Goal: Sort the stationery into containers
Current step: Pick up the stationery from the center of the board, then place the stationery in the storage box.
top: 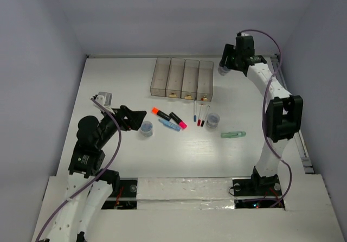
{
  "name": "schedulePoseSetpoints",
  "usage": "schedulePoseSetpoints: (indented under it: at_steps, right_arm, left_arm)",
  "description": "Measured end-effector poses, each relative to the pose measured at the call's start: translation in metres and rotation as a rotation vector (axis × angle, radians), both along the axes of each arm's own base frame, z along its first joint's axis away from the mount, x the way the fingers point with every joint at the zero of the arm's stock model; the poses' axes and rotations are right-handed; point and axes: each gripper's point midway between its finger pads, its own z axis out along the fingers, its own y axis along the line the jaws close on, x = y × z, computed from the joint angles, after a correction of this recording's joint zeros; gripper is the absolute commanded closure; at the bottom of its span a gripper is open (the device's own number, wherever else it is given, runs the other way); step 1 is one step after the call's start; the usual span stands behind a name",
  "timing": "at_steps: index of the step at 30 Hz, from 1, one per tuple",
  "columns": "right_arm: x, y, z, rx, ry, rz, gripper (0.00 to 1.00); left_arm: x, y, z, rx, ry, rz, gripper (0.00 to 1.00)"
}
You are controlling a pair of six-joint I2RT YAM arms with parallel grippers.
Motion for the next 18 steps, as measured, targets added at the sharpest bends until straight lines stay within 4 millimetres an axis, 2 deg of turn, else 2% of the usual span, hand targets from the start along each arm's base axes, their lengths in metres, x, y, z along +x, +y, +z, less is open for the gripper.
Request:
schedulePoseSetpoints:
  at_steps: [4,6,8,10,12,16,18]
  right_arm:
    - [0.023,0.045,0.062,0.046,-0.161,0.09,0.59]
    - [0.034,0.061,0.077,0.058,-0.21,0.118,0.59]
    - [0.048,0.073,0.081,0.06,-0.236,0.138,0.59]
    - [0.062,0.081,0.073,0.055,-0.237,0.15,0.59]
    - [0.073,0.086,0.052,0.046,-0.213,0.157,0.58]
    - [0.08,0.091,-0.002,0.019,-0.119,0.171,0.58]
    - [0.08,0.091,-0.023,0.004,-0.079,0.179,0.58]
  left_arm:
    - [0.004,0.0,-0.007,0.007,0.029,0.003,0.1]
    - [0.006,0.0,-0.011,0.011,0.046,0.006,0.11]
    - [0.008,0.0,-0.014,0.015,0.059,0.011,0.14]
    - [0.009,0.0,-0.016,0.017,0.068,0.014,0.16]
    - [0.011,0.001,-0.018,0.02,0.076,0.02,0.18]
    - [0.015,0.003,-0.024,0.027,0.098,0.034,0.19]
    - [0.017,0.003,-0.028,0.032,0.114,0.041,0.19]
